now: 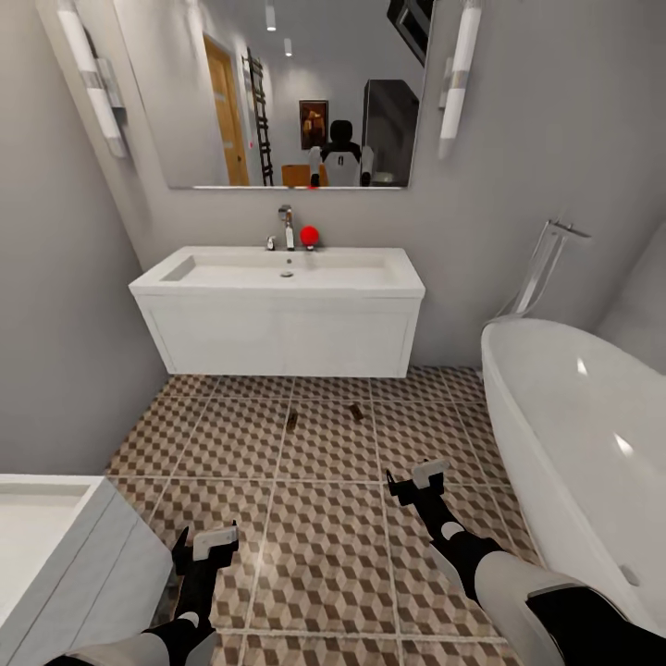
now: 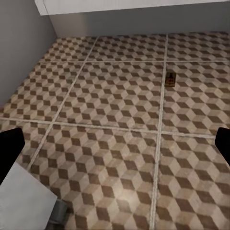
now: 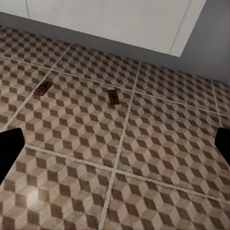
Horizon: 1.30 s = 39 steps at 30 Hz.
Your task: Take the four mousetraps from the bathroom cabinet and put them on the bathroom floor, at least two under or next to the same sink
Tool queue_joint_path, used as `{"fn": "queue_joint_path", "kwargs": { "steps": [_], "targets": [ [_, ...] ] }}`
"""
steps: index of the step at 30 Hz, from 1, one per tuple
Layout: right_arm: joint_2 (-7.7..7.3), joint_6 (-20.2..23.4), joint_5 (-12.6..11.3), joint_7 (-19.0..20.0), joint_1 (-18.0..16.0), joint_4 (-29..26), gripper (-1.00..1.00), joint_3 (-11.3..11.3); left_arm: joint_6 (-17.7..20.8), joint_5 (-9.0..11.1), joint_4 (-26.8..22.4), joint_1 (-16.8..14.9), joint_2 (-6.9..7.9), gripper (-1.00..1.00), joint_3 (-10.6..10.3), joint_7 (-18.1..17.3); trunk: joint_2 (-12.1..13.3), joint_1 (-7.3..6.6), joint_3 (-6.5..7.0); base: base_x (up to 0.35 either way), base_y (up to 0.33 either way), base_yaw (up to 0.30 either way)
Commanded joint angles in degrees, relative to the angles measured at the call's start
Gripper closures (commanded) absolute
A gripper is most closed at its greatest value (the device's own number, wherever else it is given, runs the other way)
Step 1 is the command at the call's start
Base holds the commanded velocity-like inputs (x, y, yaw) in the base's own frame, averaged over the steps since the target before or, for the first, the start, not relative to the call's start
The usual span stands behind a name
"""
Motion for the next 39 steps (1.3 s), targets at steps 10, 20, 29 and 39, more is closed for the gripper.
{"fn": "queue_joint_path", "kwargs": {
  "steps": [10,20,29,39],
  "targets": [
    [0.01,-0.1,0.6,-0.4,0.0,0.1,-1.0,0.0,0.2,0.5,0.2,-0.1,-0.04,-1.0,-0.5,-0.1,4.0,-2.21,1.75,0.0,0.0,0.0],
    [0.02,-0.1,0.6,-0.4,0.0,0.1,-1.0,0.0,0.3,0.5,0.2,0.0,-0.04,-1.0,-0.5,-3.3,8.0,-4.4,3.55,0.0,0.0,0.0],
    [0.01,-0.1,0.6,-0.4,0.0,0.1,-1.0,0.0,0.3,0.5,0.2,0.0,-0.01,-1.0,-0.5,-3.7,11.6,-6.38,5.16,0.0,0.0,0.0],
    [0.01,-0.1,0.6,-0.4,0.0,0.1,-1.0,0.0,0.3,0.5,0.2,0.0,0.04,-1.0,-0.5,-3.8,15.6,-8.58,6.96,0.0,0.0,0.0]
  ]
}}
